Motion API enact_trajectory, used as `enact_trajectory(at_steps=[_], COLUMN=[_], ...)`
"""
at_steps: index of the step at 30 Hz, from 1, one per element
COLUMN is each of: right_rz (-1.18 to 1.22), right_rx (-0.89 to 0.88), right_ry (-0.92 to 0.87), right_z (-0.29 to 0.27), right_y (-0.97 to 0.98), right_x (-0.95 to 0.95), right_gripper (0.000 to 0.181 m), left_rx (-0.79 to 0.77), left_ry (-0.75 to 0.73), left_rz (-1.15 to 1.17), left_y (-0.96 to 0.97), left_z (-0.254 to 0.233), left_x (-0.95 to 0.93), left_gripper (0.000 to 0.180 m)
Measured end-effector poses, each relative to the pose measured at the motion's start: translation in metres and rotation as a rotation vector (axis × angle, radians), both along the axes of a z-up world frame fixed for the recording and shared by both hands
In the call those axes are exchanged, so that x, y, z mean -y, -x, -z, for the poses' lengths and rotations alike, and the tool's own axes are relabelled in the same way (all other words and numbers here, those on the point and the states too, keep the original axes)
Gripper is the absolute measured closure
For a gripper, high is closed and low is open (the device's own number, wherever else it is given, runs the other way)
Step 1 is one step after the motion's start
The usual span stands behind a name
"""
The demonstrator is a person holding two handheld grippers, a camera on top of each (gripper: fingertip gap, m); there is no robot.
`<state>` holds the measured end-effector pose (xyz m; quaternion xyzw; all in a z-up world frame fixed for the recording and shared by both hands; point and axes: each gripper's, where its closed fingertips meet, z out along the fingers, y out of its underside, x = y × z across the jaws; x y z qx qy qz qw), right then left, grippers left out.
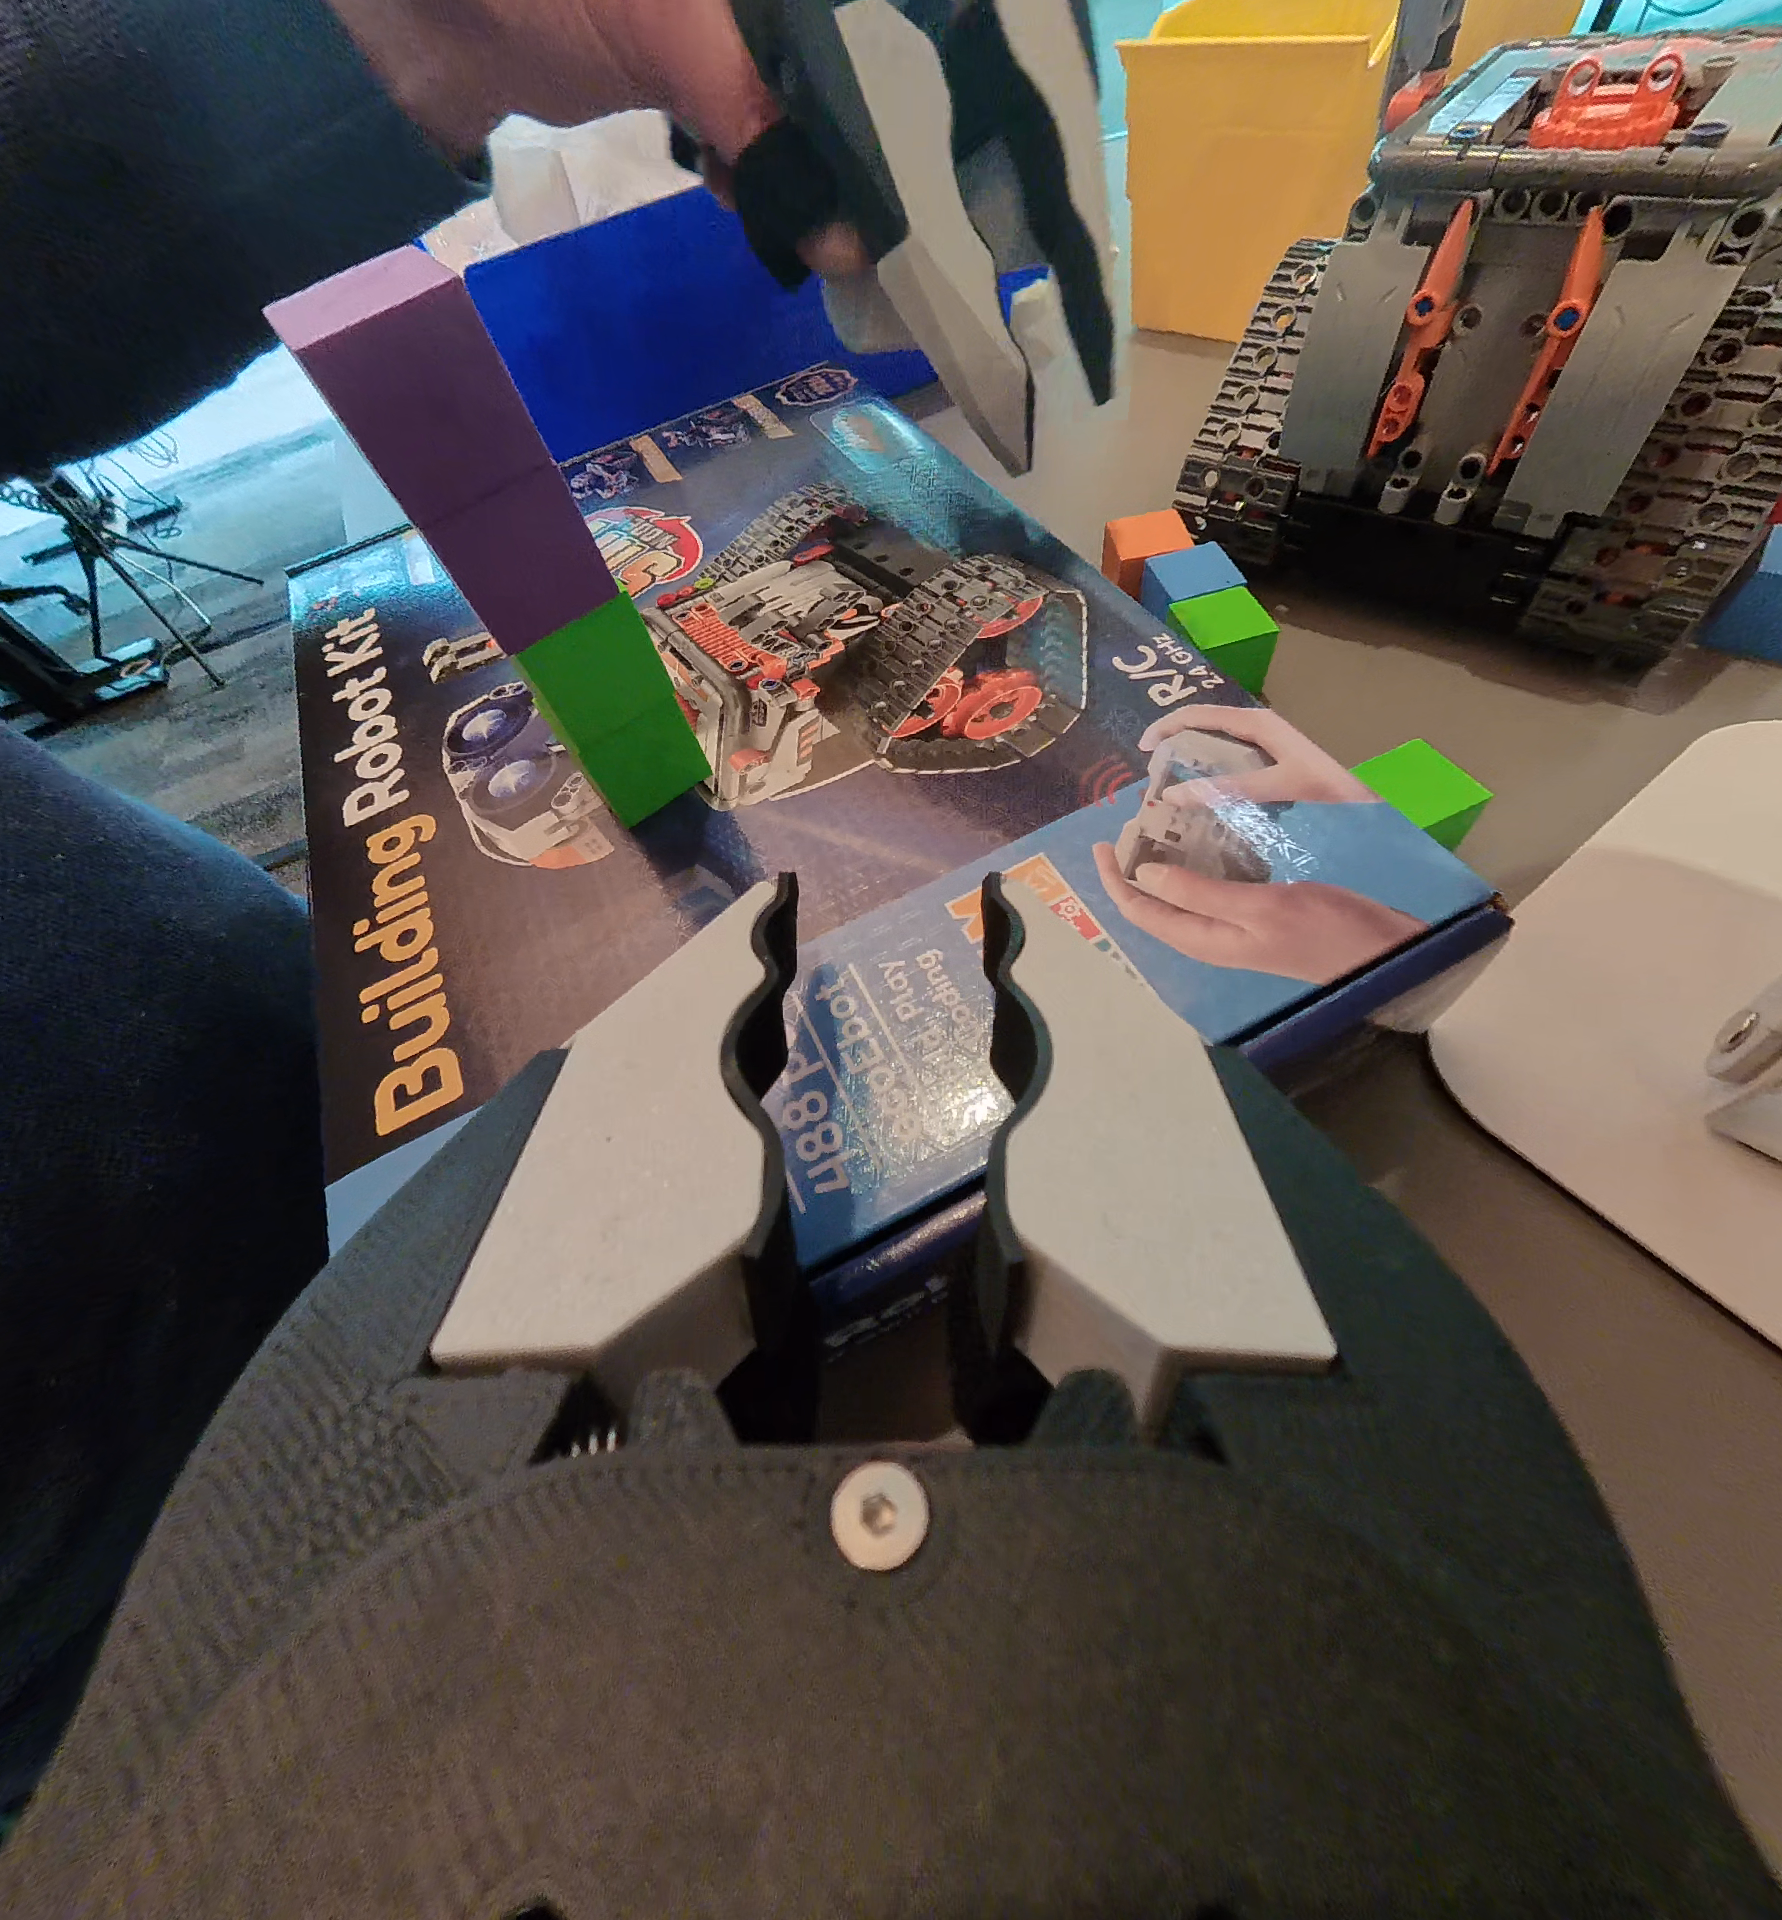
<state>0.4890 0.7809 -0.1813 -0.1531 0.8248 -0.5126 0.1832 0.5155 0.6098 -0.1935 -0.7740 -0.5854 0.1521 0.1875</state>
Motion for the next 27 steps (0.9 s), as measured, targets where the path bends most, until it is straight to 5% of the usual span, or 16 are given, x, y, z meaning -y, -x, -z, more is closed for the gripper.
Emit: enact_trajectory(at_steps=[5, 10, 27], right_rz=[-0.001, -0.005, -0.011], right_rx=[0.016, 0.014, 0.003], right_ry=[0.016, 0.029, 0.044], right_z=[-0.001, -0.002, -0.004], right_y=[0.001, 0.000, 0.000], right_x=[0.000, 0.000, 0.000], right_gripper=[0.146, 0.147, 0.149], left_rx=[0.077, 0.194, 0.213], left_ry=[0.248, 0.322, 0.283], left_rz=[0.244, 0.381, 0.340], left_y=[0.015, 0.017, 0.015], left_z=[0.013, 0.032, 0.037], left_x=[0.012, 0.018, 0.020], left_gripper=[0.139, 0.139, 0.152])
